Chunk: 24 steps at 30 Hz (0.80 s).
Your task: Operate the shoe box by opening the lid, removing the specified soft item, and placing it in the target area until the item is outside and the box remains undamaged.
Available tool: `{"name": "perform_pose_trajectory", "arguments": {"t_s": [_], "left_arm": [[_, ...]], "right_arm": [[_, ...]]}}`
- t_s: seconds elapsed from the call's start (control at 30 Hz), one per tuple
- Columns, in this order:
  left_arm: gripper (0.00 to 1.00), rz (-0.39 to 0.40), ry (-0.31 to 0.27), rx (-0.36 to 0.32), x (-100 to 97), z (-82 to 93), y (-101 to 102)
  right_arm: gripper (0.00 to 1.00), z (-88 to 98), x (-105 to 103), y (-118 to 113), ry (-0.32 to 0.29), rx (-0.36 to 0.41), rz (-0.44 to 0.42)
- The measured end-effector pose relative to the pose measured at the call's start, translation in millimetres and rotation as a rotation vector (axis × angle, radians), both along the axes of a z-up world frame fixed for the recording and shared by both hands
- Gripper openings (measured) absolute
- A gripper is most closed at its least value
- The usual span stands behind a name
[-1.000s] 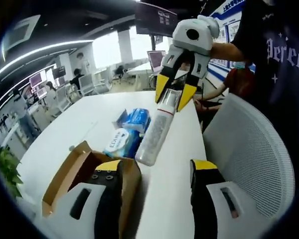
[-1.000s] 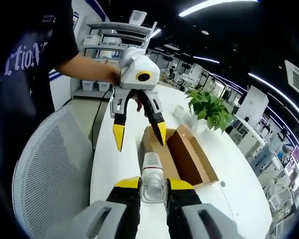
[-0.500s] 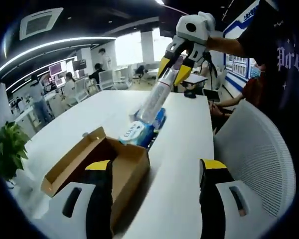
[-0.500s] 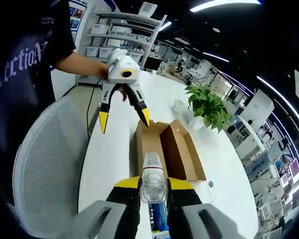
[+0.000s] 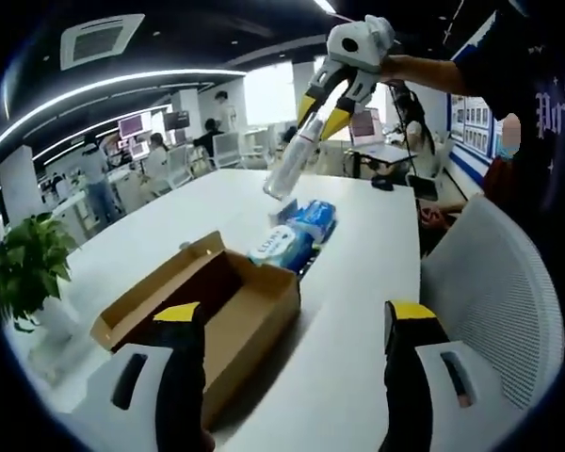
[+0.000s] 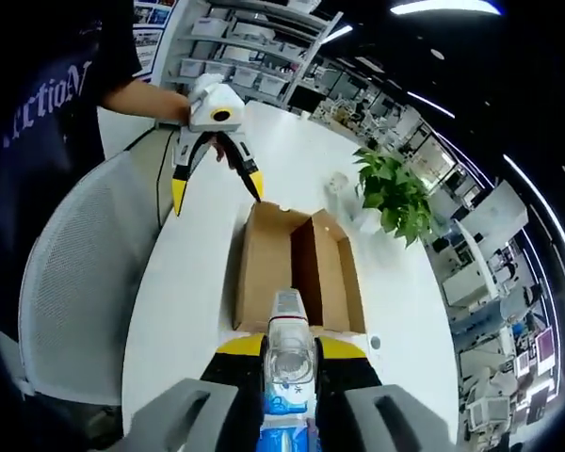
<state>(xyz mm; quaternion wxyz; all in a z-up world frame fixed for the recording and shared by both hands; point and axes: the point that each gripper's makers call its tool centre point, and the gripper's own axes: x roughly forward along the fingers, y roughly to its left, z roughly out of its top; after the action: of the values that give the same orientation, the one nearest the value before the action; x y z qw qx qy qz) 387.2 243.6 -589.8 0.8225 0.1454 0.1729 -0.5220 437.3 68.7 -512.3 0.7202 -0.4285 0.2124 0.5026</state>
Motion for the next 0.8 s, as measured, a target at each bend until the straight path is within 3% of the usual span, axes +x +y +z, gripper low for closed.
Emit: {"name": "perform_pose_trajectory", "arguments": {"t_s": [0.8], "left_arm": [[0.90,0.143,-0.005,-0.003,7.3,-7.9,34]], "right_arm": [[0.14,-19.9,58,-28,0.045,-0.210,0.016]]}}
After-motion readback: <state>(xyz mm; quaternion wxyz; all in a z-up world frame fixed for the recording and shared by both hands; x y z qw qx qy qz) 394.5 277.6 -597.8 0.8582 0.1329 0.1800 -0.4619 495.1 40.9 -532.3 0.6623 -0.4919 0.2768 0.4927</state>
